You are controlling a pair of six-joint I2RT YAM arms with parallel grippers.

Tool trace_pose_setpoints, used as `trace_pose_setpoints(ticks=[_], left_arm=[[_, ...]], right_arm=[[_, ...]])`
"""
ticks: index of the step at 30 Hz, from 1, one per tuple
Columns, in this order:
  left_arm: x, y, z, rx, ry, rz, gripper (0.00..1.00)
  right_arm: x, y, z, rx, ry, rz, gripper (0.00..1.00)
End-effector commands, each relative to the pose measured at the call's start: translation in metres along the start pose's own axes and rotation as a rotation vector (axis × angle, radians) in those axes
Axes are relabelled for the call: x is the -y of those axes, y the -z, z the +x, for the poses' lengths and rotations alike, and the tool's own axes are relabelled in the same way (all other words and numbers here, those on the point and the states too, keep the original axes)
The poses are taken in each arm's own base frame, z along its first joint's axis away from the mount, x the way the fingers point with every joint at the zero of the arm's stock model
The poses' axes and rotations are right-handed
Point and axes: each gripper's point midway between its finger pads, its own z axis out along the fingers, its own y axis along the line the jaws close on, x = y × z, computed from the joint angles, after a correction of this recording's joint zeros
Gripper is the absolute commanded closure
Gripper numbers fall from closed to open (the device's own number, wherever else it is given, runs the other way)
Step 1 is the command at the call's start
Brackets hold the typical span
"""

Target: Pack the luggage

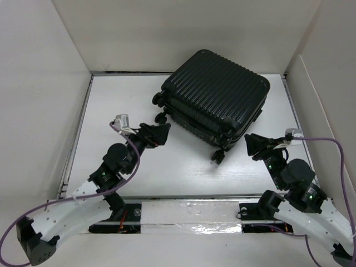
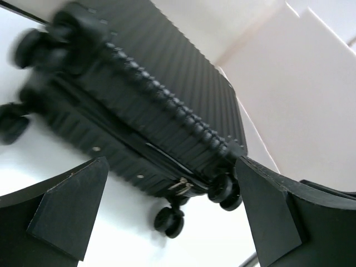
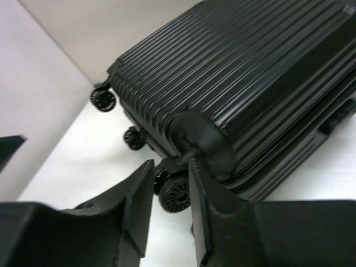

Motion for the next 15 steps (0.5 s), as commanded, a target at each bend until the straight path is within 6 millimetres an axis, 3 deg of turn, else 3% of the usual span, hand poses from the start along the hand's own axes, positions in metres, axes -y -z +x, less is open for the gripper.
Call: trace_pose_setpoints(ticks=[1,5,15], left_arm=[[-0.027,0.018,-0.012,0.054,-0.009,-0.101,0.01],[-0.028,0.042,-0.031,0.113,0.038,-0.086,0.01],[-0.024,0.063,-0.049,0.159,0.071,-0.054,0.01]], right_arm=[[0.011,0.002,-0.007,-0.025,0.130,0.056,0.54],[0.010,0.000,-0.007,-0.026,0.138,0.055,0.44],[0.006,-0.006,-0.014,-0.012,0.161,0.058,0.42]])
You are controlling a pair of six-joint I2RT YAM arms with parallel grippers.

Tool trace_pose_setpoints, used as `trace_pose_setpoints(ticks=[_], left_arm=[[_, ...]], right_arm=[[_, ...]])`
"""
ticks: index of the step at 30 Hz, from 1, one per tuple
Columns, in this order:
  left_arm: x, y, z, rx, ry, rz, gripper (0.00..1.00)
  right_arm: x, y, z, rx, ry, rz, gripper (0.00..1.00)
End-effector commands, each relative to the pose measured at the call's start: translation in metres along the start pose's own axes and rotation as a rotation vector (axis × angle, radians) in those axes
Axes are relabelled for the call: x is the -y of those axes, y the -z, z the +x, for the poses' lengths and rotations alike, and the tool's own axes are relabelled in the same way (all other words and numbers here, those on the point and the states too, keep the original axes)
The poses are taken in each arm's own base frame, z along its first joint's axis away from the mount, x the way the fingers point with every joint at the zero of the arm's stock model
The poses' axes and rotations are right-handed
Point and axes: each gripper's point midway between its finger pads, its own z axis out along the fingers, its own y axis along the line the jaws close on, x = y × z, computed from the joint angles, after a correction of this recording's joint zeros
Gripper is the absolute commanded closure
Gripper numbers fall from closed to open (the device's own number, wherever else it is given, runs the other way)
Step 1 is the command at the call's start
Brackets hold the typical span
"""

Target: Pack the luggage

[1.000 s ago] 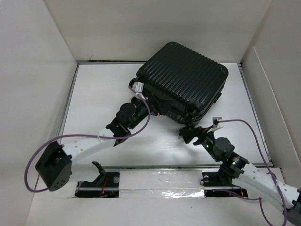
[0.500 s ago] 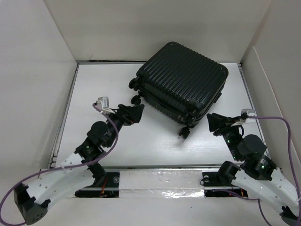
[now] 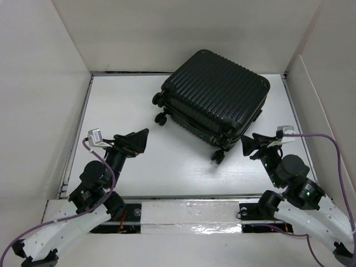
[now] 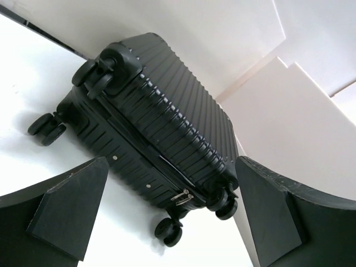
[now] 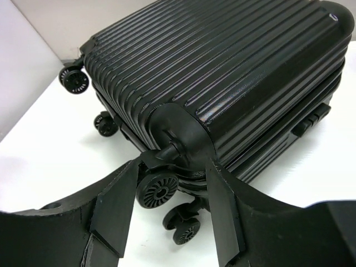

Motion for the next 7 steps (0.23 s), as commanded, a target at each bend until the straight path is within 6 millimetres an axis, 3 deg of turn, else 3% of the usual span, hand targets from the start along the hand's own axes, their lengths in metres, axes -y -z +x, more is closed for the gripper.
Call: trace_pose_setpoints(ticks=[1,7], left_arm=[[0.003,0.001,-0.003,0.011,0.003,0.013,0.01],[0.001,-0.006,0.008,-0.017,-0.003,-0.002,0.01]], right_arm=[[0.000,0.001,-0.023,0.046,0.007,0.007,0.42],[-0.006,-0.004,-0.017,0.034,0.017,-0.004,0.42]])
